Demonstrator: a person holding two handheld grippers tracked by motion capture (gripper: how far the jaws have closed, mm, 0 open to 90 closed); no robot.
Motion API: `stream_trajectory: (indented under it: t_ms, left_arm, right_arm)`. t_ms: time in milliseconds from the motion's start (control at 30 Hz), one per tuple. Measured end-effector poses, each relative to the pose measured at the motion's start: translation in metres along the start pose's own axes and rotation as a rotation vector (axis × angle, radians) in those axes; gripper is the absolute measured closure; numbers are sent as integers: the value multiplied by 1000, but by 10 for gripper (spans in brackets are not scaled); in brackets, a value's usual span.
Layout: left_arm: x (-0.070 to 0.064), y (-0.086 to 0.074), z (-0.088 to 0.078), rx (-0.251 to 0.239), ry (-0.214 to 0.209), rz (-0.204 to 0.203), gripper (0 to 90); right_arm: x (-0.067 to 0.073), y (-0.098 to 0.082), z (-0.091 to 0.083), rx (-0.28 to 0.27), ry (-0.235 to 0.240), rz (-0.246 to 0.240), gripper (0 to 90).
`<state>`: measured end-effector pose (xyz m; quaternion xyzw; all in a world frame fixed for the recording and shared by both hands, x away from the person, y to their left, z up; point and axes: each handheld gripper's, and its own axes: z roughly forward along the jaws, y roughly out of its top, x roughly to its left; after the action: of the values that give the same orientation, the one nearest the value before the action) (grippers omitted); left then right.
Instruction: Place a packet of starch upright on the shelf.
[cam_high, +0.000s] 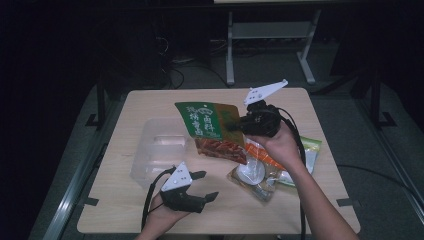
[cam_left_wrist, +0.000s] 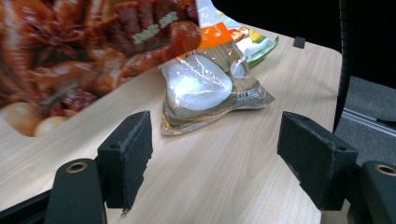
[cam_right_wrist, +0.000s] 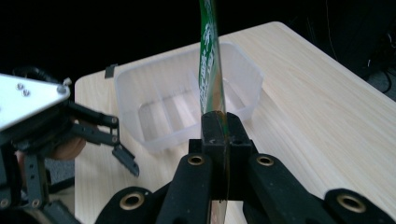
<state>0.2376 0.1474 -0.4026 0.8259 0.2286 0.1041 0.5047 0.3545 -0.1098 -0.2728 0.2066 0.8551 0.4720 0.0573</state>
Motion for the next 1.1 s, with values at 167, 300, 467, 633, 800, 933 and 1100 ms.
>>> stream_trajectory:
  t_ms: [167,300,467,633,800,933,1100]
  left_arm:
    - [2,-1,-2,-3,4,-10,255]
    - [3,-1,-3,-4,6,-12,253]
    - [4,-2,-2,2,1,-12,249]
    - [1,-3,1,6,-11,-26,248]
    - [1,-3,3,2,-6,-29,246]
    - [1,-4,3,0,-7,-37,245]
    - [-1,-5,3,8,-8,-39,242]
  right_arm:
    - [-4,10,9,2,-3,-1,897]
    - [-6,17,13,-7,-2,3,897]
    - [-7,24,17,-15,-7,-5,897]
    - [-10,33,21,-16,-6,0,897]
    - [-14,42,29,-19,-5,-2,897]
    - [-15,48,35,-30,-5,-5,897]
    - [-14,58,47,-35,-2,-20,897]
